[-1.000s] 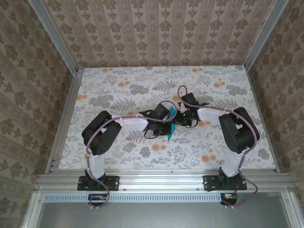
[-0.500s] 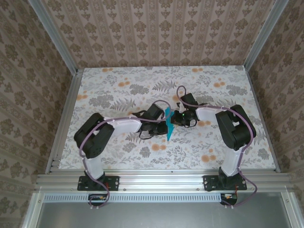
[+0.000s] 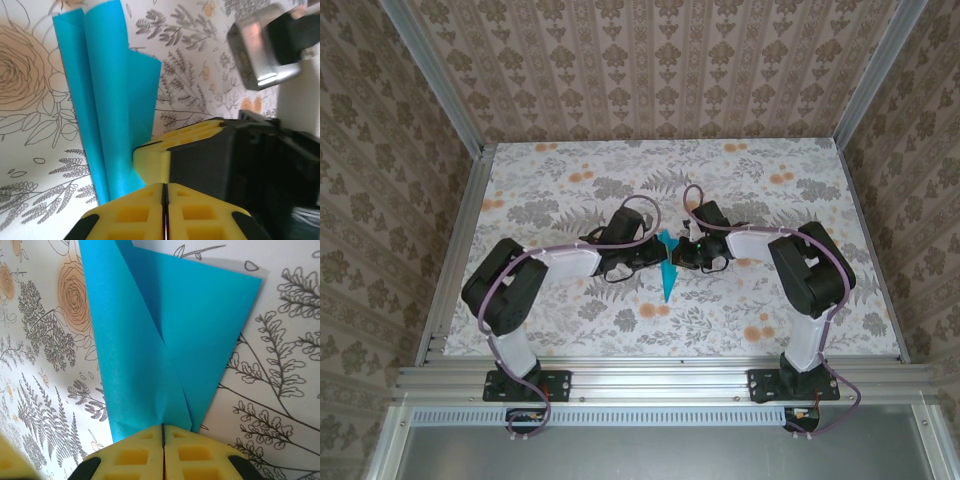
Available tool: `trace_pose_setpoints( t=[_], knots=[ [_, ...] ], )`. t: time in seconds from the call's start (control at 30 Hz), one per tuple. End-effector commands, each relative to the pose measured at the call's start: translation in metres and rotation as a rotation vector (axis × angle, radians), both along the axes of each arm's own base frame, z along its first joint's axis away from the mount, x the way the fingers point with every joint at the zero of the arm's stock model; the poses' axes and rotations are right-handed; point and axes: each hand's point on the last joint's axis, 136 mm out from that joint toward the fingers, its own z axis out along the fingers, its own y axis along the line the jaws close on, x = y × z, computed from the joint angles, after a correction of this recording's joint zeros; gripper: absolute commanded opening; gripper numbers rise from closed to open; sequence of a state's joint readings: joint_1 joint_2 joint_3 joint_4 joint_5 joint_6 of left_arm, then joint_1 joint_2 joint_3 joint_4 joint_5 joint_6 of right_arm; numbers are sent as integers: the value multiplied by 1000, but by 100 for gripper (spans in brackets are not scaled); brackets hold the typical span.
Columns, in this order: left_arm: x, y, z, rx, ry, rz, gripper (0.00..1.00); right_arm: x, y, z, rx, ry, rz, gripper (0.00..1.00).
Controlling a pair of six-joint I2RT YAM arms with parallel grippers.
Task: Fold a paper plane with a square sheet of paper (pick it up from the middle)
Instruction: Fold the wing for the fifth time at the center of the table.
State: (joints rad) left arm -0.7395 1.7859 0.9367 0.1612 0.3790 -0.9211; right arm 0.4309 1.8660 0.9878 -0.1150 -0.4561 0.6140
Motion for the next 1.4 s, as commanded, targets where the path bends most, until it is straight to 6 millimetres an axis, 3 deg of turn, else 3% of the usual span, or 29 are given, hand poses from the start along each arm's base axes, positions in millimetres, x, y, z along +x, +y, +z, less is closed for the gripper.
trace_pose_setpoints(
  t=[0.0, 0.3, 0.67, 0.8, 1.0, 1.1, 1.37],
  knots=[
    [-1, -5, -10, -13, 46, 5, 9, -14, -5, -21, -36, 79, -6, 7],
    [1, -11, -24, -7, 80, 0, 7, -14, -5, -24, -43, 86, 1, 6],
    [-3, 8, -54, 116, 141, 60, 5, -13, -7, -26, -70, 84, 12, 6],
    [-10, 8, -63, 134, 167, 51, 5, -4, -3, -9, -49, 50, 16, 6],
    [-16, 14, -72, 180, 201, 62, 5, 8, 4, 37, 20, -35, 18, 7],
    [-17, 18, -74, 203, 205, 75, 5, -2, 4, 48, 35, -42, 30, 8],
    [-17, 13, -72, 189, 227, 98, 6, -51, 11, 38, 72, 29, 67, 8]
  ],
)
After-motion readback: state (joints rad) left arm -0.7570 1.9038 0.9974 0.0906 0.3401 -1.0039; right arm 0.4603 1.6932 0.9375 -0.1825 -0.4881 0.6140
